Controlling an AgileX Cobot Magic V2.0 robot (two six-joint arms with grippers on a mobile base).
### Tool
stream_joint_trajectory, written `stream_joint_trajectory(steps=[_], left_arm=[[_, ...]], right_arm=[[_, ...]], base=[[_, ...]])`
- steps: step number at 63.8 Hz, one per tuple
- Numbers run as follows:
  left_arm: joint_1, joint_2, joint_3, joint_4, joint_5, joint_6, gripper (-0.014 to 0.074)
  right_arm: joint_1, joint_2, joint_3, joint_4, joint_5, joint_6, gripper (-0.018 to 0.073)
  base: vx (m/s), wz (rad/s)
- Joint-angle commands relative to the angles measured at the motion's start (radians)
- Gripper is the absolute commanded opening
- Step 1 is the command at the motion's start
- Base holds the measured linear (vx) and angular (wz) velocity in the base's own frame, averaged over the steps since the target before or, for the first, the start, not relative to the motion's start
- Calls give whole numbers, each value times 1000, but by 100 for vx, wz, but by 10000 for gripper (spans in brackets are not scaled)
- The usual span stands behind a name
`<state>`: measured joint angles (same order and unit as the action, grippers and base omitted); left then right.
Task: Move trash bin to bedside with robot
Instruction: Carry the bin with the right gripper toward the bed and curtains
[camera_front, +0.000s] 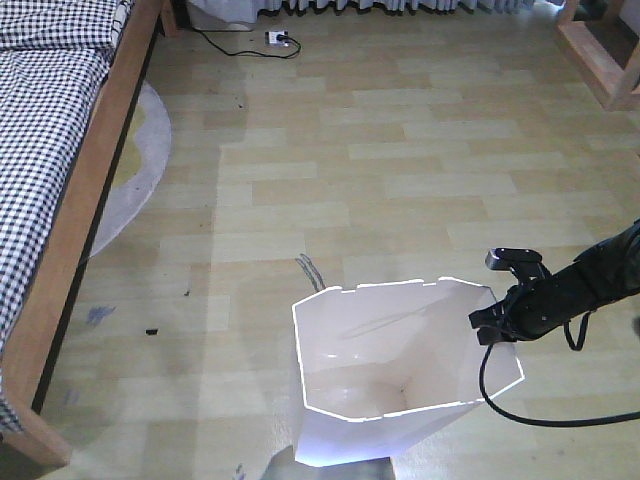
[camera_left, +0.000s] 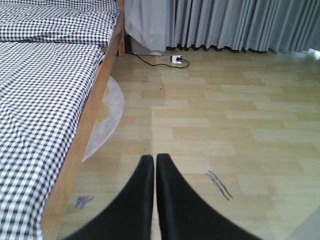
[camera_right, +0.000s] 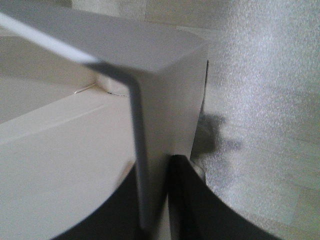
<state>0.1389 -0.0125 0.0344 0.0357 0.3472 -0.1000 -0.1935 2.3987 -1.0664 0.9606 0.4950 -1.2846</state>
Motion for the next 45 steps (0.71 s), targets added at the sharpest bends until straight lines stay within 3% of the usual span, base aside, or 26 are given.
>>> stream_joint_trajectory(steps=[1, 45], left_arm=[[-3, -14, 3, -2, -66, -4, -6], [-3, -14, 3, -2, -66, -4, -6]], right_arm=[[-4, -77, -15, 61, 156, 8, -5], [-4, -77, -15, 61, 156, 8, -5]], base=[[37, 10], [39, 3]])
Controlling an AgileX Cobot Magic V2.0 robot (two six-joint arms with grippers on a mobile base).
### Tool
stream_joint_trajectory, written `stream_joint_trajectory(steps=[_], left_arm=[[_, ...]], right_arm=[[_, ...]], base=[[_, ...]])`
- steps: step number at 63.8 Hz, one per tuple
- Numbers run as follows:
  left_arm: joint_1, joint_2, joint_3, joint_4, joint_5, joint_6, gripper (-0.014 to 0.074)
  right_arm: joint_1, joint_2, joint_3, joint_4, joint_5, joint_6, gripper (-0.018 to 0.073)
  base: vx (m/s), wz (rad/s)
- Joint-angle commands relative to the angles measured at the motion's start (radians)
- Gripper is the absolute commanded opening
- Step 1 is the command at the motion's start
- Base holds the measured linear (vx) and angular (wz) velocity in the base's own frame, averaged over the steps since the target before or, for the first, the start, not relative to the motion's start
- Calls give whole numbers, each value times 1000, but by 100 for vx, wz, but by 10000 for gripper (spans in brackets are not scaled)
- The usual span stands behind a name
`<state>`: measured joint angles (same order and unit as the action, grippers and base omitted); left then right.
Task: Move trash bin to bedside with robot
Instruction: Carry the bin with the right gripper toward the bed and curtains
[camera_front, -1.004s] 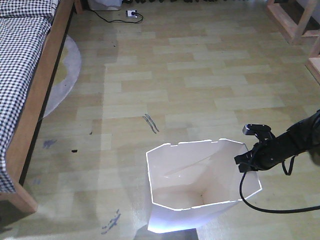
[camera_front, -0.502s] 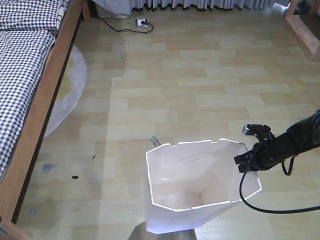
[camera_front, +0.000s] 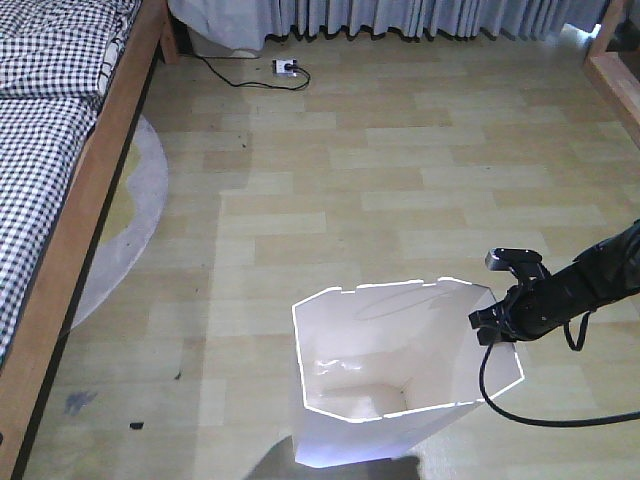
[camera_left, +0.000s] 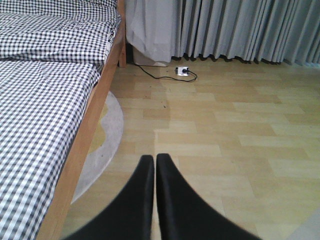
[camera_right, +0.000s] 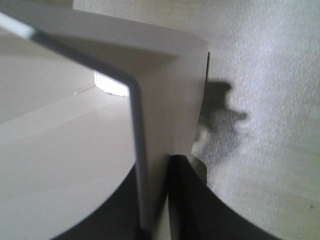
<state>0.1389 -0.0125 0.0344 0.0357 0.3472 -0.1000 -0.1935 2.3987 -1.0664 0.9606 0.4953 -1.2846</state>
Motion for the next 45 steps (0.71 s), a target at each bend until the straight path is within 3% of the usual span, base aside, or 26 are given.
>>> stream_joint_trajectory(steps=[1, 45], left_arm=[[-3, -14, 3, -2, -66, -4, -6], [-3, -14, 3, -2, -66, -4, -6]], right_arm=[[-4, -77, -15, 61, 156, 8, -5], [-4, -77, -15, 61, 156, 8, -5]], base=[[39, 3], [38, 1]])
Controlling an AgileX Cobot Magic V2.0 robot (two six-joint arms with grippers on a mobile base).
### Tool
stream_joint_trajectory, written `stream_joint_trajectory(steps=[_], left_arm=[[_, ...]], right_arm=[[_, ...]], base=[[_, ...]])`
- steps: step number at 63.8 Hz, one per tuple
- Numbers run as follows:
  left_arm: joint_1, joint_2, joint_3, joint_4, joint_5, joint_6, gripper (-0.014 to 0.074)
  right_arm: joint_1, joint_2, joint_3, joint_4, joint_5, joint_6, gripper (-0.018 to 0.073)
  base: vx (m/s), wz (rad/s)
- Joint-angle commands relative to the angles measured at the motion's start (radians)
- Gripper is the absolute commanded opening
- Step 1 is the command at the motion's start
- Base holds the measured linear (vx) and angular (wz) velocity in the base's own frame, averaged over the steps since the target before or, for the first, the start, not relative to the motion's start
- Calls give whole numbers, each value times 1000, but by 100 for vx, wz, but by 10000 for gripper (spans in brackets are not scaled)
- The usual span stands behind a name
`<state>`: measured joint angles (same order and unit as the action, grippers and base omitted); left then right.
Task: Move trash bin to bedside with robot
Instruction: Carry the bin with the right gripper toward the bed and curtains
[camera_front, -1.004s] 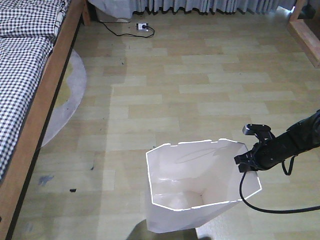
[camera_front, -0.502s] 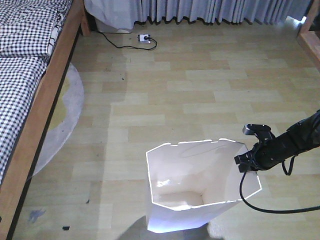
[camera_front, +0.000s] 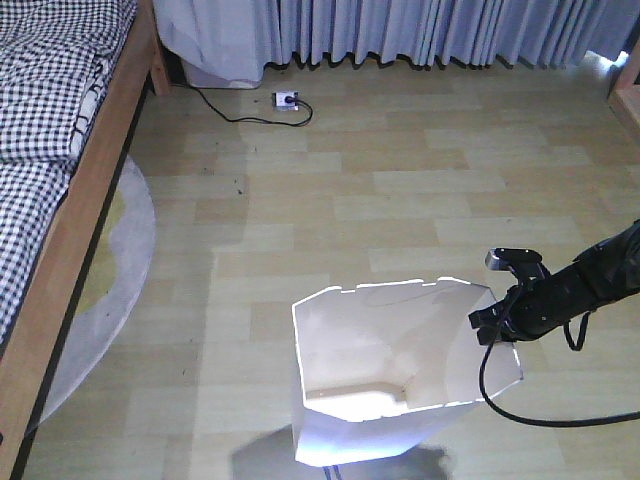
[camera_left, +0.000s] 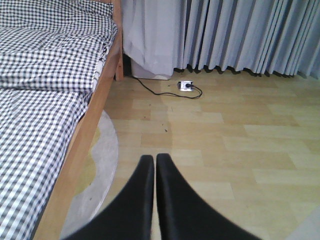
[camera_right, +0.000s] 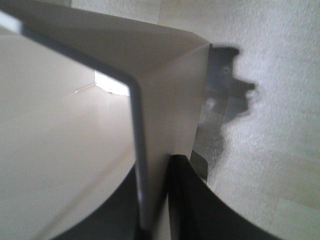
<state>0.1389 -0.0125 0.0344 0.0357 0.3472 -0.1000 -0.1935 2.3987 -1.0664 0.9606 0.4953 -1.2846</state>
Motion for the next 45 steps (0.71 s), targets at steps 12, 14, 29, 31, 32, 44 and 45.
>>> stream_joint_trajectory(steps=[12, 14, 29, 31, 32, 44, 45], left_arm=[[-3, -14, 3, -2, -66, -4, -6], [-3, -14, 3, -2, -66, -4, -6], [-3, -14, 3, -2, -66, -4, -6], [-3, -14, 3, -2, -66, -4, -6], [-3, -14, 3, -2, -66, -4, -6], [-3, -14, 3, -2, -66, -4, -6], [-3, -14, 3, -2, -66, -4, -6]], right_arm=[[-4, -77, -15, 61, 156, 8, -5], [-4, -77, -15, 61, 156, 8, -5], [-4, -77, -15, 61, 156, 8, -5], [-4, -77, -15, 61, 156, 8, -5], [-4, -77, -15, 61, 156, 8, -5], [-4, -77, -15, 61, 156, 8, -5], [-4, -77, -15, 61, 156, 8, -5]], base=[[37, 0], [36, 3], [36, 3], [37, 1], [37, 1], [36, 2], [36, 3]])
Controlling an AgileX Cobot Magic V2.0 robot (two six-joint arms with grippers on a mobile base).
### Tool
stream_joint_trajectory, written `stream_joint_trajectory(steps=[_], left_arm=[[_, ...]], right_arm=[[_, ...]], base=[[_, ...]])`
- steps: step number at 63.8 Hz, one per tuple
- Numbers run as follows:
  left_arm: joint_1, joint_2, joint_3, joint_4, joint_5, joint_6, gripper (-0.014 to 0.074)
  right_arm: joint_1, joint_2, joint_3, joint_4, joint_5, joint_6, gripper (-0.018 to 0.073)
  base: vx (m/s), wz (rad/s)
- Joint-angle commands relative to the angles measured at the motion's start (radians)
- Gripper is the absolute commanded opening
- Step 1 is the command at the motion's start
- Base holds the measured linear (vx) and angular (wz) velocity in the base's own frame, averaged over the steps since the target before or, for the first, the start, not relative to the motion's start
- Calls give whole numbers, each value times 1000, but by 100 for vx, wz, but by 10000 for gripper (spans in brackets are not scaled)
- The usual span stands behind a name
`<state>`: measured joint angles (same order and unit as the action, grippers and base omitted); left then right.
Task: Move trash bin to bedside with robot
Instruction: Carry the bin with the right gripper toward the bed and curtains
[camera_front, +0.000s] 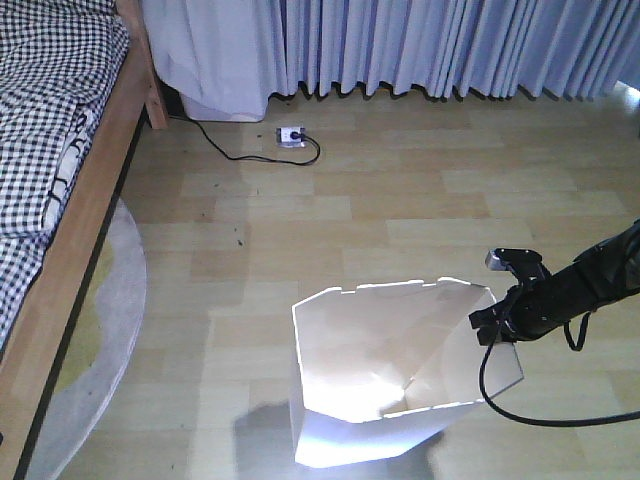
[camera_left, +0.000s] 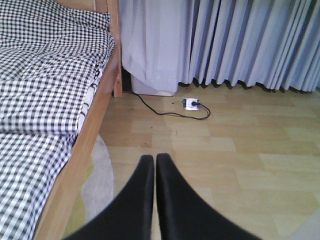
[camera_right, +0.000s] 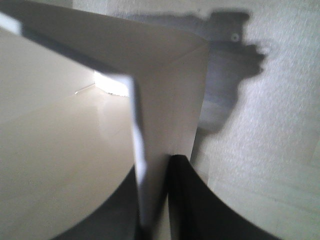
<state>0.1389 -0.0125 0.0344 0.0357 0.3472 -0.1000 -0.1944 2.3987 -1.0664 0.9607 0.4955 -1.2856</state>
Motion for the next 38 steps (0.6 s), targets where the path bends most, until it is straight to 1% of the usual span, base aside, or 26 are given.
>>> stream_joint_trajectory(steps=[1, 38], left_arm=[[-3, -14, 3, -2, -66, -4, -6], [-3, -14, 3, -2, -66, -4, -6]], right_arm=[[-3, -77, -15, 61, 155, 8, -5], [-3, -77, -15, 61, 155, 8, -5]], base=[[36, 3], [35, 5]])
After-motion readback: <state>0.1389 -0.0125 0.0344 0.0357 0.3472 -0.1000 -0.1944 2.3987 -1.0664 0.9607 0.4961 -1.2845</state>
